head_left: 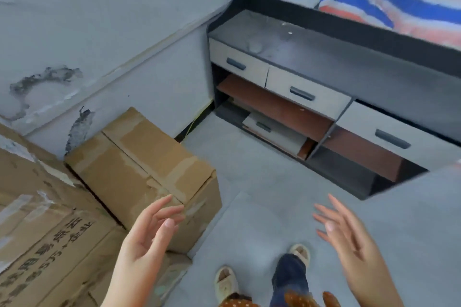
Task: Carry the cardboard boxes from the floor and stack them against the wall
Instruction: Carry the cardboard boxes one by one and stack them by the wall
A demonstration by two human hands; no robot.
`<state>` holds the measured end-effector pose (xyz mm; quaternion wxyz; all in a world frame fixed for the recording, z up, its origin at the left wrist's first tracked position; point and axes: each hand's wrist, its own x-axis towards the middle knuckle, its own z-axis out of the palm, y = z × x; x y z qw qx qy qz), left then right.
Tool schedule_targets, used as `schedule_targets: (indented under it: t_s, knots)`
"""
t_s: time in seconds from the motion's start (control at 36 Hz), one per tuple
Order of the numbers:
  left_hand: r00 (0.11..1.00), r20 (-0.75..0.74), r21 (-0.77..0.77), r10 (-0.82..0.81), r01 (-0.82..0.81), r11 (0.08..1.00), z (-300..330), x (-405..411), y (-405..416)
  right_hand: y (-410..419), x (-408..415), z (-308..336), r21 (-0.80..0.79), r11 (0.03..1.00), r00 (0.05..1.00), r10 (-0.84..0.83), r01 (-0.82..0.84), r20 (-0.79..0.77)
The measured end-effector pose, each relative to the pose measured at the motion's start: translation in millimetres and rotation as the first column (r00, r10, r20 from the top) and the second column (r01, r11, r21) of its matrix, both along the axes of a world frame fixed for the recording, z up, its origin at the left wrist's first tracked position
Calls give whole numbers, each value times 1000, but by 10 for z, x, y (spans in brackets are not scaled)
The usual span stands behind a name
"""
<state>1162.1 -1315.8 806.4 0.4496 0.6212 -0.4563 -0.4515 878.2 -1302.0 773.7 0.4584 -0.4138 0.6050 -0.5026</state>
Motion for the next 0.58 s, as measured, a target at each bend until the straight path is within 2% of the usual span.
schedule_targets:
  t_s: [0.14,0.31,0.44,0.58]
  knots:
    - [983,1,-34,-186,185,982,48,-274,-41,492,-167,66,-15,969,969,-246,246,-30]
    - [909,22,-27,-417,417,908,21,-727,134,1257,-429,146,-22,889,888,-457,457,-41]
    - [839,15,-19,-545,545,838,-44,-1244,520,2094,-695,109,-28,750,749,-661,661,-35]
    - [779,-17,-28,-627,626,779,-117,-1891,1132,3172,-995,123,-22,618,619,-786,786,3]
